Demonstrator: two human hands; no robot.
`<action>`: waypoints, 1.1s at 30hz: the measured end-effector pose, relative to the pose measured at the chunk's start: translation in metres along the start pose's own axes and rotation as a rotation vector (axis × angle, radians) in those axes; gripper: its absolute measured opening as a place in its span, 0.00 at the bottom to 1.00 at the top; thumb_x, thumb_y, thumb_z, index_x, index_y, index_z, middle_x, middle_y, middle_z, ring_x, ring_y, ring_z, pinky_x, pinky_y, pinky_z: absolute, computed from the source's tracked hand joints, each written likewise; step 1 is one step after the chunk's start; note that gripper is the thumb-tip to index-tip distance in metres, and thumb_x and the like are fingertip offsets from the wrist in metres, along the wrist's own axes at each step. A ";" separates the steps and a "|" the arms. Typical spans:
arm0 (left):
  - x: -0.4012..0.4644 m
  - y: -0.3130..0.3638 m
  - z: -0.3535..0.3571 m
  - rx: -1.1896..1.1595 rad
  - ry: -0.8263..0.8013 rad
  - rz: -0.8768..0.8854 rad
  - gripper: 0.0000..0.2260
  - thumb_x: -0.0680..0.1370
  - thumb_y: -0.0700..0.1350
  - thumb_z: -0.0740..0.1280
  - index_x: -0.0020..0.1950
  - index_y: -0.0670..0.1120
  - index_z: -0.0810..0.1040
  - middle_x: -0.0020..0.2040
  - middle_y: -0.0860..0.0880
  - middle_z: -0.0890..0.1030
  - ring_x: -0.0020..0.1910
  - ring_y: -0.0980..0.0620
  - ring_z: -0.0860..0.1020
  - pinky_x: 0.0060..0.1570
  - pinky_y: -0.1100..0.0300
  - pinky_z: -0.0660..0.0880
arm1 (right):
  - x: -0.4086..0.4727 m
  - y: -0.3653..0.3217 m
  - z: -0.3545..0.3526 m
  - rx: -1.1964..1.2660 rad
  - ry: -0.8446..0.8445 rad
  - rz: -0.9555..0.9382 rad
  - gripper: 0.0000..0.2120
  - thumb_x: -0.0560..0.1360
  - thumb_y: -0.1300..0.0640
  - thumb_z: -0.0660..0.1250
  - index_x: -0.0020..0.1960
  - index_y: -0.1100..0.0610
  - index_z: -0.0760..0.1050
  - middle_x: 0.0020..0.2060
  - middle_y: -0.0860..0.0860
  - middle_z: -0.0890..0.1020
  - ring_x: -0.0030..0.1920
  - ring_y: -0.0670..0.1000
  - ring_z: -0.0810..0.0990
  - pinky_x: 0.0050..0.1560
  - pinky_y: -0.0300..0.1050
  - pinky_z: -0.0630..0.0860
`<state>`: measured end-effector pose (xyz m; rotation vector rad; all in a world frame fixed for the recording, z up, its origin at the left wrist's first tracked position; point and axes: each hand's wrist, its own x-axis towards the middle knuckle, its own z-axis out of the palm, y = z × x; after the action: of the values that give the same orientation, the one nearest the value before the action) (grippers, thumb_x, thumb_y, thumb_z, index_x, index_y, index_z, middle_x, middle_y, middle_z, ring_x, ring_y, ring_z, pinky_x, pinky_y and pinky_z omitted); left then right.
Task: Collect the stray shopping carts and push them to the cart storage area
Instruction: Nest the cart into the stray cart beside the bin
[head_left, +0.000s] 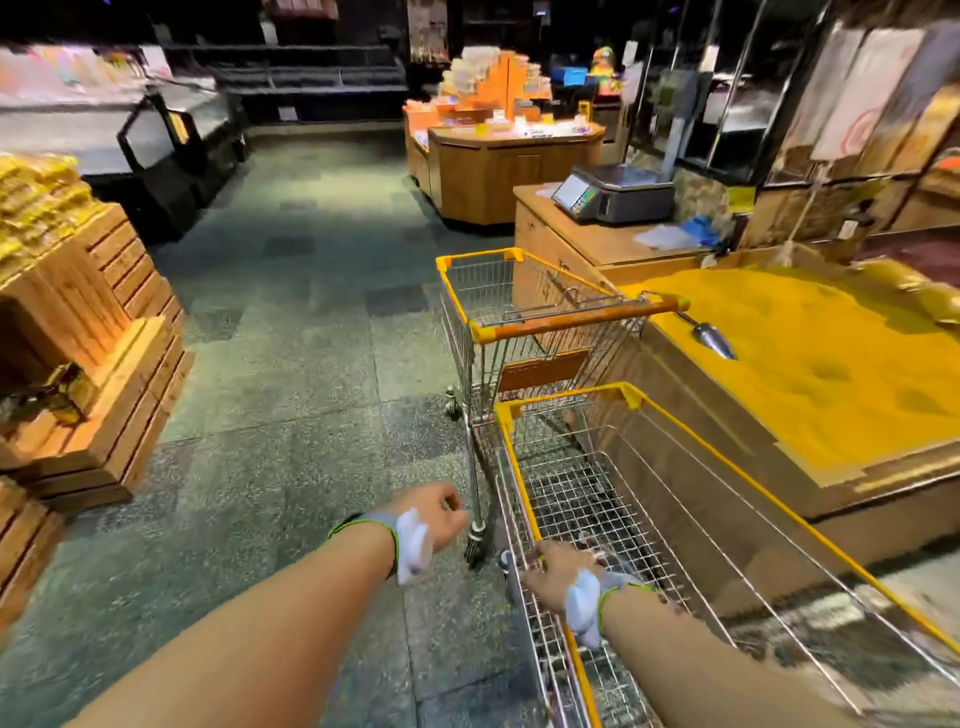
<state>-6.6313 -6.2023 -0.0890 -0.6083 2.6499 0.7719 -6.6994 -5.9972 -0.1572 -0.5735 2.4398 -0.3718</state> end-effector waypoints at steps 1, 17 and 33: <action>0.005 0.003 -0.002 0.001 -0.004 0.016 0.06 0.77 0.54 0.65 0.49 0.54 0.78 0.47 0.49 0.86 0.48 0.46 0.83 0.48 0.57 0.79 | 0.005 0.001 0.001 0.000 0.014 0.017 0.24 0.80 0.44 0.64 0.72 0.55 0.69 0.67 0.57 0.75 0.60 0.58 0.78 0.56 0.44 0.73; 0.273 0.101 -0.095 0.413 0.462 0.278 0.27 0.76 0.60 0.66 0.70 0.49 0.66 0.69 0.45 0.69 0.70 0.42 0.66 0.66 0.45 0.69 | 0.186 -0.007 -0.020 0.267 0.013 0.074 0.27 0.83 0.57 0.56 0.81 0.50 0.55 0.76 0.56 0.65 0.73 0.61 0.69 0.74 0.60 0.65; 0.420 0.109 -0.100 0.492 0.221 0.370 0.14 0.80 0.62 0.62 0.47 0.52 0.70 0.38 0.49 0.75 0.36 0.46 0.74 0.38 0.55 0.69 | 0.233 -0.015 0.001 0.384 0.225 0.119 0.25 0.85 0.42 0.46 0.81 0.44 0.53 0.60 0.46 0.70 0.47 0.47 0.73 0.46 0.39 0.71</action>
<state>-7.0624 -6.3050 -0.1315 -0.0746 3.0371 0.1137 -6.8639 -6.1222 -0.2664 -0.2288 2.5037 -0.8696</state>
